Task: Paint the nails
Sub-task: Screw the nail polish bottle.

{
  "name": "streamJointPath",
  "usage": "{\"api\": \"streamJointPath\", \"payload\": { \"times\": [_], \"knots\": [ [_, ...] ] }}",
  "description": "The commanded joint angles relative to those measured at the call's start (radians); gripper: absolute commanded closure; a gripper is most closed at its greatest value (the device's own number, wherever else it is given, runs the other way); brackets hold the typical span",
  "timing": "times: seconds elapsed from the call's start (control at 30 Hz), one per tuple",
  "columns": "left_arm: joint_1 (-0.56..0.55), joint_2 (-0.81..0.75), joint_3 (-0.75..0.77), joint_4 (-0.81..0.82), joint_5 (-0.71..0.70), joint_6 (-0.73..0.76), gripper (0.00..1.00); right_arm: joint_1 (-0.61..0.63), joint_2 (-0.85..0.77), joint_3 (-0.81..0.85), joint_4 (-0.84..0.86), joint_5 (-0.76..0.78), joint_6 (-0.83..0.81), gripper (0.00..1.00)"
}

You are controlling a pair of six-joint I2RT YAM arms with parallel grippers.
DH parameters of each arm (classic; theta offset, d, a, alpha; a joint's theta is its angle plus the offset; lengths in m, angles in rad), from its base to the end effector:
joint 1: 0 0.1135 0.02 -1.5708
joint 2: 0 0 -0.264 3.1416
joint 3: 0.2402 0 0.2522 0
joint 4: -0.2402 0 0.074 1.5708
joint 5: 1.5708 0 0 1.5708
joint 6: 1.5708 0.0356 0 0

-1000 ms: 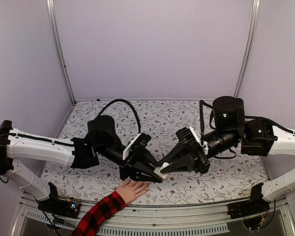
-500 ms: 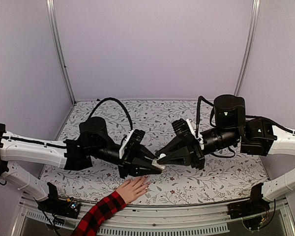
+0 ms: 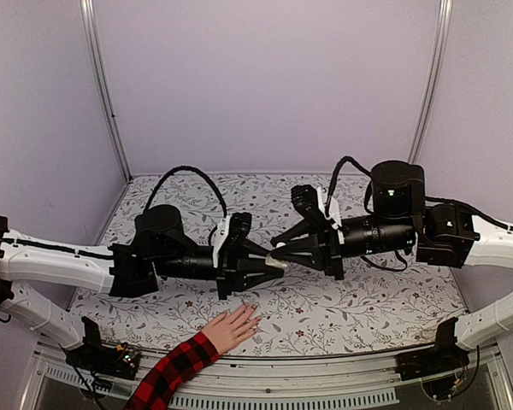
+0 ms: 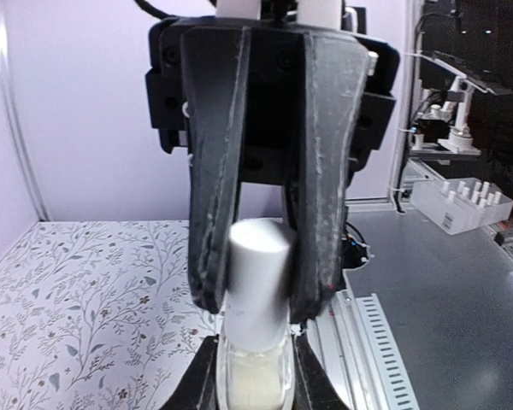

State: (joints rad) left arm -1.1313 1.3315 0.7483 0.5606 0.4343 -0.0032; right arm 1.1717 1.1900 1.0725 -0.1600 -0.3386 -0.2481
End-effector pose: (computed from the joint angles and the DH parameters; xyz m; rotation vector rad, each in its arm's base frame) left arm 0.1146 -0.2790 0.2828 1.2143 1.2361 -1.2050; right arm 0.0962 0.2586 0.3600 -1.4440 1.2990 0.9427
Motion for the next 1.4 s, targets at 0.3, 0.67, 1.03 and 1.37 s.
{"api": "streamJointPath", "payload": {
  "times": [0.3, 0.67, 1.03, 1.37],
  "knots": [
    [0.005, -0.018, -0.021, 0.272, -0.48, -0.054, 1.0, -0.006, 0.109, 0.002, 0.056, 0.209, 0.144, 1.0],
    [-0.014, 0.13, 0.062, 0.289, -0.769, -0.063, 1.0, -0.015, 0.234, 0.058, 0.062, 0.44, 0.306, 1.0],
    [-0.016, 0.127, 0.054, 0.283, -0.7, -0.051, 1.0, -0.022, 0.177, 0.022, 0.111, 0.459, 0.321, 0.9],
    [-0.01, 0.06, 0.019, 0.239, -0.446, -0.037, 1.0, -0.03, 0.009, -0.074, 0.183, 0.352, 0.259, 0.46]
  ]
}}
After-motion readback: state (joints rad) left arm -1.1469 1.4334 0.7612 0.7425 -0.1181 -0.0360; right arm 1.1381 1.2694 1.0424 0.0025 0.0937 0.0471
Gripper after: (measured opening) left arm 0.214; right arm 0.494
